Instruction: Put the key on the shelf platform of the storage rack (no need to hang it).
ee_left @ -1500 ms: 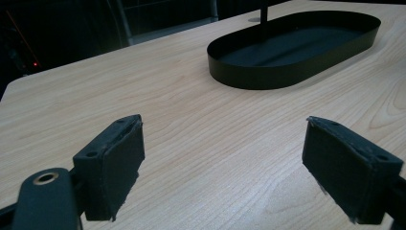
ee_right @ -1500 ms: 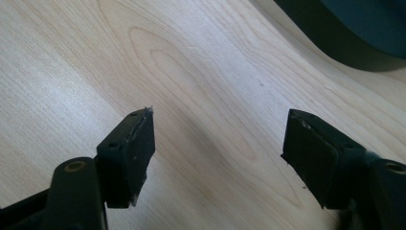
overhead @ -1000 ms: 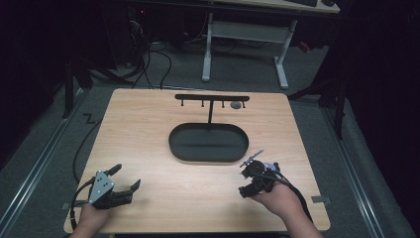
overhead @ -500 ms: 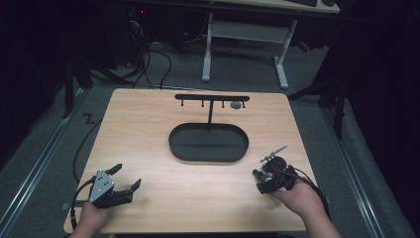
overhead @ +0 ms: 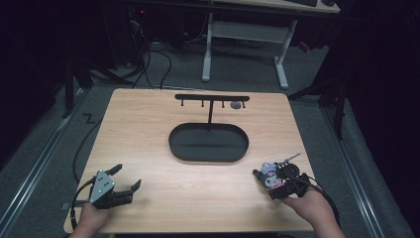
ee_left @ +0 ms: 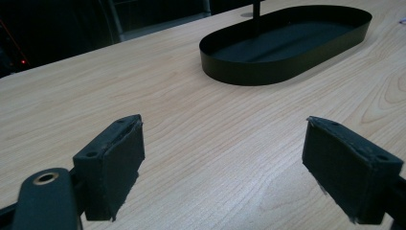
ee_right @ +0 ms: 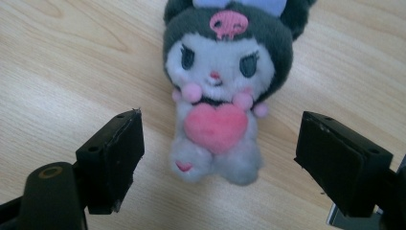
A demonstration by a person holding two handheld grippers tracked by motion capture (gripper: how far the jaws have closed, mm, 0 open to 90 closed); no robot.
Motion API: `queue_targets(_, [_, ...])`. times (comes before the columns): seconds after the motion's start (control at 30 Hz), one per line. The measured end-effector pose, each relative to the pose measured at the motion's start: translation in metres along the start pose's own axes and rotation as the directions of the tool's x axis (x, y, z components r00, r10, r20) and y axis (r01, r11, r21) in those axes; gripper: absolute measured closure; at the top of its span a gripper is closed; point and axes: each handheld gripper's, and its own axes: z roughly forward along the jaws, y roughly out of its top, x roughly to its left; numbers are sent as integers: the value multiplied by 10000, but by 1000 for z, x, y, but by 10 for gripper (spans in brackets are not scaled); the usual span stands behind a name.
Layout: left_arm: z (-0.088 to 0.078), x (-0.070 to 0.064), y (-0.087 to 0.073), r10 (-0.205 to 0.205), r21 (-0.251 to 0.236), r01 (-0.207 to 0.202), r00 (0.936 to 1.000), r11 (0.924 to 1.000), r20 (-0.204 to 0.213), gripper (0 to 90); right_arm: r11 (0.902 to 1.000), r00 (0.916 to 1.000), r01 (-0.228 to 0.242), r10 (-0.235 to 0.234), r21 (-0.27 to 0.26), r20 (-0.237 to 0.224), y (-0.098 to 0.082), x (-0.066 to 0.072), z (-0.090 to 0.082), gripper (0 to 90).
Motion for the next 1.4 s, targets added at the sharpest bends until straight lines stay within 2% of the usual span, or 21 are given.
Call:
queue_targets(0.2, [1,0,0,23,65,-23,10000,10000,-11,154,9999,9999,-96,95,108,90,-3,-2,3,163])
queue_targets(0.4, [0,0,0,-13,24,13,10000,10000,-7,154,9996,10000,34,-33,273,-48,-7,1,12,169])
queue_targets(0.63, [1,1,0,-125,3,125,9999,9999,-33,154,9991,9999,-107,109,406,-34,-11,-1,21,186])
queue_targets(0.83, [4,1,1,-113,95,113,9999,9999,-11,154,9996,9997,-257,256,117,45,-14,-4,25,239])
queue_targets(0.87, [5,2,2,-167,156,168,9998,9997,-69,154,9995,9994,-329,329,34,-85,-15,-5,26,267])
queue_targets(1.0, [5,2,2,-147,133,147,9999,9998,-28,154,9996,9996,-278,278,20,-85,-17,-4,28,306])
queue_targets(1.03, [5,2,2,-134,148,135,9999,9998,-31,154,9997,9996,-247,247,6,-130,-17,-4,28,329])
queue_targets(1.07, [5,1,2,-109,190,109,9999,9998,-15,154,9998,9997,-205,205,-16,-158,-17,-3,27,398])
queue_targets(1.1, [5,1,2,-109,190,109,9999,9998,-15,154,9998,9997,-205,205,-16,-158,-17,-3,27,398])
queue_targets(1.13, [5,1,2,-87,179,88,10000,9998,-18,154,9997,9996,-211,209,-98,-186,-17,-3,27,445])
queue_targets(1.27, [5,1,2,-119,189,120,9999,9997,-29,154,9997,9999,-131,132,-225,24,-16,-1,23,478])
queue_targets(1.4, [4,1,2,-72,163,72,10000,9998,-6,154,9996,9999,-140,139,-232,-16,-14,-2,19,477])
